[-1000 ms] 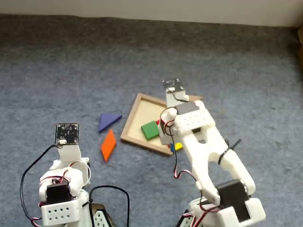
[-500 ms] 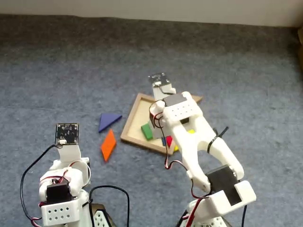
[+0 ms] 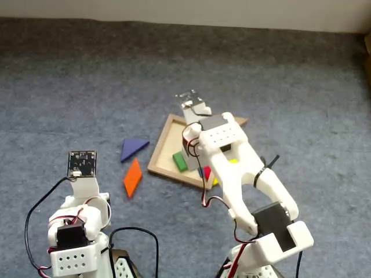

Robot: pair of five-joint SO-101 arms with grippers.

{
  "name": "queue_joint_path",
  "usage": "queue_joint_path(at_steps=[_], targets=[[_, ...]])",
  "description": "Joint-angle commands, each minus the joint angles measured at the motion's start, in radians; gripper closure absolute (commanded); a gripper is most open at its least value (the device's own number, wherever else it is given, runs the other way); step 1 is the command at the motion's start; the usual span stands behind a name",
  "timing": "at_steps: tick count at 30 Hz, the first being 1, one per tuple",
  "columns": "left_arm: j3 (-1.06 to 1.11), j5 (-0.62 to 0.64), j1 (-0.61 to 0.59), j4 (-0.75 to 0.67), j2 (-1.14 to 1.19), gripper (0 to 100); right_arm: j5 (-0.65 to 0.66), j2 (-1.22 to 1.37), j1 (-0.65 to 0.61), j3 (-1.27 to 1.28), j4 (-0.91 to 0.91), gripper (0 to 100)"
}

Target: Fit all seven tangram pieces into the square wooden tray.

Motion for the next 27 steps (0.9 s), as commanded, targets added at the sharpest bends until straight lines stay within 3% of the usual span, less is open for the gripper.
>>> queue_joint_path(at_steps=[1, 23, 27], targets=[[0.019, -0.003, -0.008, 0.005, -0.027, 99, 0.052, -0.004, -0.008, -0.053, -0.038, 99.2], [0.019, -0.003, -0.008, 0.005, -0.027, 99, 0.094, 0.007, 0.041, -0.051, -0.116, 99.0], [0.019, -0.003, -0.008, 0.005, -0.027, 99, 0.092, 0.085, 0.047, -0.054, -0.116, 93.2]])
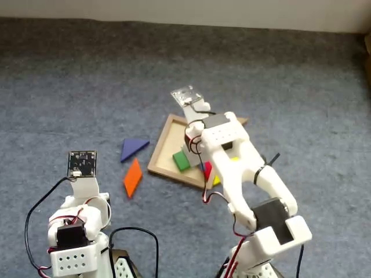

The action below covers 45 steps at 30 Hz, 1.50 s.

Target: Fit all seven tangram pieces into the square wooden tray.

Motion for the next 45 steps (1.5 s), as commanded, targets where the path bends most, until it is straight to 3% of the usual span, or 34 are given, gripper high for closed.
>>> queue_joint_path(at_steps=[1, 38, 45], targets=[[0.019, -0.003, -0.008, 0.005, -0.027, 99, 0.005, 0.036, 0.018, -0.053, -0.018, 92.0], [0.019, -0.003, -0.008, 0.005, -0.027, 99, 0.005, 0.039, 0.093, -0.108, 0.021, 90.4], [0.019, -0.003, -0.008, 0.005, -0.027, 99, 0.005, -0.16, 0.094, -0.091, 0.039, 90.6]])
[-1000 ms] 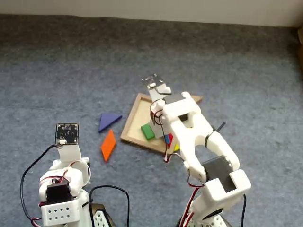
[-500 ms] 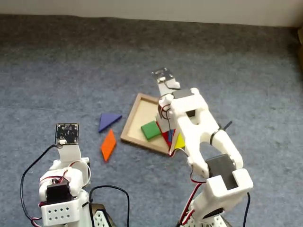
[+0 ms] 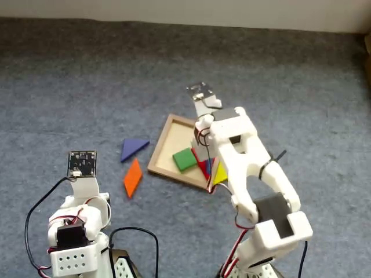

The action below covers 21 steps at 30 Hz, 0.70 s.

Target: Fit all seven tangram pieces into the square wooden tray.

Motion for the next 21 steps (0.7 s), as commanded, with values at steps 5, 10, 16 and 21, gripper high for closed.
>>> queue_joint_path(at_steps=[5, 10, 16, 21], targets=[[0.019, -0.003, -0.008, 0.005, -0.027, 99, 0.003, -0.159, 0.016, 0.064, -0.031, 90.6], [0.019, -0.003, -0.008, 0.005, -0.027, 99, 0.003, -0.163, 0.068, 0.171, -0.128, 90.6], [0.019, -0.003, -0.008, 0.005, -0.027, 99, 0.003, -0.168, 0.088, 0.188, -0.128, 90.6], [0.019, -0.003, -0.008, 0.005, -0.027, 99, 0.003, -0.17, 0.09, 0.188, -0.125, 90.6]])
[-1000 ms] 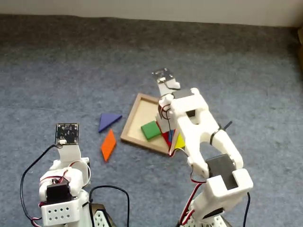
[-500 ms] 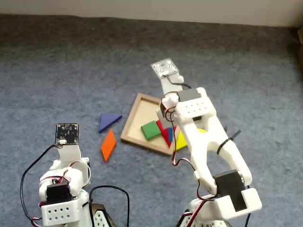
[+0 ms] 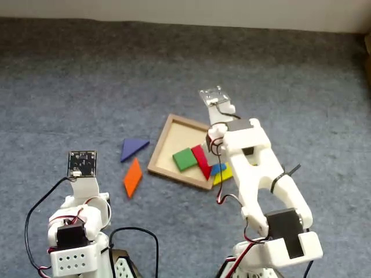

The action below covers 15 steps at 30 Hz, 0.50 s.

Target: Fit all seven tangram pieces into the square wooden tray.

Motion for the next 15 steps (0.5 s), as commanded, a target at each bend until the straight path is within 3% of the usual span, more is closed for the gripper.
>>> queue_joint_path(at_steps=[1, 5, 9, 15], targets=[[0.019, -0.003, -0.008, 0.005, -0.027, 99, 0.003, -0.065, 0.018, -0.01, -0.012, 90.6], [0.019, -0.003, -0.008, 0.005, -0.027, 99, -0.017, -0.074, 0.019, -0.022, 0.067, 90.6], [0.019, -0.003, -0.008, 0.005, -0.027, 99, -0.132, -0.136, 0.019, -0.039, 0.099, 90.3], [0.019, -0.003, -0.008, 0.005, -0.027, 99, -0.14, -0.125, 0.018, -0.036, 0.093, 90.3]])
